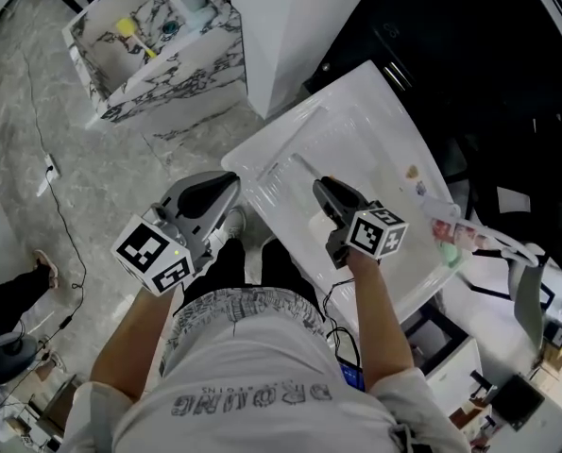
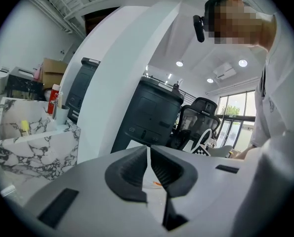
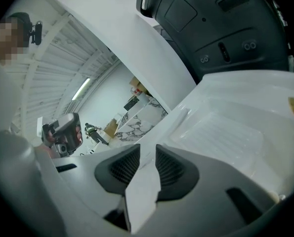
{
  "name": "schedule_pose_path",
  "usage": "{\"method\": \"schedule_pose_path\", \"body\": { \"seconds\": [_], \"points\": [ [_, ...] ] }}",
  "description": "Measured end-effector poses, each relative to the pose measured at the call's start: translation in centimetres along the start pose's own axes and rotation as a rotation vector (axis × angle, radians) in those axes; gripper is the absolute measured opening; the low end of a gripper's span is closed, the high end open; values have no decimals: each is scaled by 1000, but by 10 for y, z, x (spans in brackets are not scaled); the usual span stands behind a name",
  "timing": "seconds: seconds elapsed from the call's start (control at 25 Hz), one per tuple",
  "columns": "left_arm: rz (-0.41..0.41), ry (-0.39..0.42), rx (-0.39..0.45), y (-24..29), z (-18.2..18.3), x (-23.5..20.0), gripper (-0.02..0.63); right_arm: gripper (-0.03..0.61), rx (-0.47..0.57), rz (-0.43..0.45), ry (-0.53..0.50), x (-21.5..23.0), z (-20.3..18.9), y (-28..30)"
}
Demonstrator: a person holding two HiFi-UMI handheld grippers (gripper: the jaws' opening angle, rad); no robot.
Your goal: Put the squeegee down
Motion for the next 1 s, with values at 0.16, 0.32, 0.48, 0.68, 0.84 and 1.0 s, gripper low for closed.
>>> {"method": "schedule_pose_path", "body": {
  "seconds": [0.16,0.32,0.48,0.68,0.84,1.0],
  "points": [
    [-27,1,8,2,5,-1,37,98,34,2,-16,-14,10,-2],
    [-53,2,12,5,12,-3,37,92,65,2,-28,-27,21,-3],
    [-76,4,17,6,17,-6,37,86,93,0,-42,-39,28,-3],
    [-107,11,23,7,23,-9,37,75,129,-3,-59,-54,36,-4],
    [-125,13,27,7,29,-13,37,67,145,3,-79,-67,40,-2],
    [-150,26,36,9,34,-15,37,55,154,5,-112,-79,45,-2]
  ]
}}
Point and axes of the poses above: the fingertips, and each gripper's own axes: y forward along the fingers, x to its right, z out of its top, the point moved 3 cm from there along -y, backward along the fingers, and after that the axes turned 12 degrees about x, right-handed, at the moved point
